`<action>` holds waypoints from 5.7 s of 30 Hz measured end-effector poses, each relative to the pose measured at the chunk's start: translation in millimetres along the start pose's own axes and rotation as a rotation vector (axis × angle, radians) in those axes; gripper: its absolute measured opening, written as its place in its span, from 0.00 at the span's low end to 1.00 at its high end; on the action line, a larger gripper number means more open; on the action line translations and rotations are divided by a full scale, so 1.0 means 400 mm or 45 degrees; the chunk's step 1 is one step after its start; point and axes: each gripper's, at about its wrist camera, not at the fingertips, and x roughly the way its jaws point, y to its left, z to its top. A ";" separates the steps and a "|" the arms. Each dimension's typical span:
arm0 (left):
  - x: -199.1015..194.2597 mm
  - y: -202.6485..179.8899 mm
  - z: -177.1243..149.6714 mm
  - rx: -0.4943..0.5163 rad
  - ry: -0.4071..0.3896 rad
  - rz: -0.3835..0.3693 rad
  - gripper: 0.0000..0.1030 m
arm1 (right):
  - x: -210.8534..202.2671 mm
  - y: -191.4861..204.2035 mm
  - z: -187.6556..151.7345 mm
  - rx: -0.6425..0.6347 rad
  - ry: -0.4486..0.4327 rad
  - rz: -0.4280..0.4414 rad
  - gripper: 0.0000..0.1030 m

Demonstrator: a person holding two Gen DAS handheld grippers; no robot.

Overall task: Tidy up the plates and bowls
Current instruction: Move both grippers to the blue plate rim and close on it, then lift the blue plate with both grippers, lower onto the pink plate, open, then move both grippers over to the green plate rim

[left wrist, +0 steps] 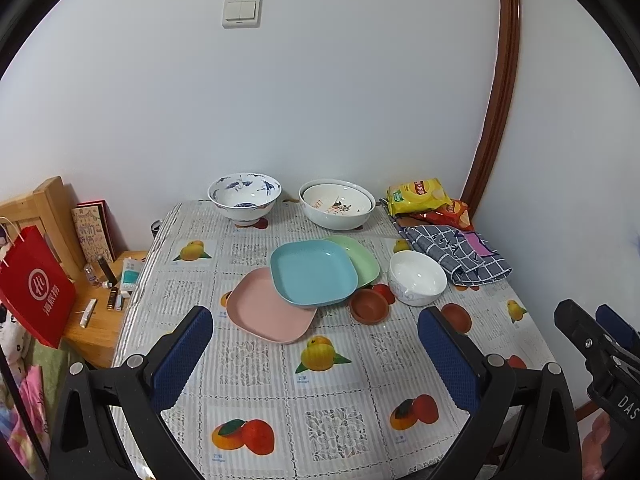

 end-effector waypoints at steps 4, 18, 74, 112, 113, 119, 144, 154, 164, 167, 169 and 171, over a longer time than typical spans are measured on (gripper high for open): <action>0.016 0.009 0.003 0.001 0.015 0.001 1.00 | 0.007 0.009 0.005 -0.009 0.000 0.020 1.00; 0.197 0.096 0.019 -0.066 0.122 0.035 0.97 | 0.203 0.046 0.029 0.001 0.071 0.119 0.98; 0.761 0.129 0.026 -0.062 0.331 0.034 0.06 | 0.831 0.205 -0.127 0.075 0.445 0.294 0.12; 0.508 0.252 -0.017 -0.162 0.228 0.284 0.07 | 0.720 0.309 -0.125 -0.028 0.370 0.610 0.09; 0.511 0.254 -0.019 -0.169 0.230 0.285 0.07 | 0.724 0.313 -0.129 -0.032 0.380 0.609 0.09; 0.539 0.271 -0.051 -0.205 0.270 0.280 0.07 | 0.751 0.325 -0.144 -0.032 0.422 0.596 0.08; 0.604 0.270 -0.102 -0.280 0.335 0.227 0.12 | 0.823 0.320 -0.164 0.039 0.426 0.502 0.16; 0.597 0.244 -0.116 -0.190 0.306 0.326 0.15 | 0.748 0.265 -0.138 0.058 0.411 0.502 0.49; 0.587 0.232 -0.118 -0.180 0.280 0.273 0.36 | 0.785 0.316 -0.179 -0.067 0.529 0.480 0.16; 0.590 0.231 -0.124 -0.181 0.287 0.252 0.36 | 0.790 0.315 -0.184 -0.073 0.498 0.458 0.09; 0.592 0.231 -0.128 -0.179 0.294 0.247 0.36 | 0.795 0.308 -0.182 -0.043 0.475 0.452 0.07; 0.595 0.234 -0.131 -0.181 0.300 0.242 0.36 | 0.804 0.297 -0.181 -0.011 0.461 0.420 0.09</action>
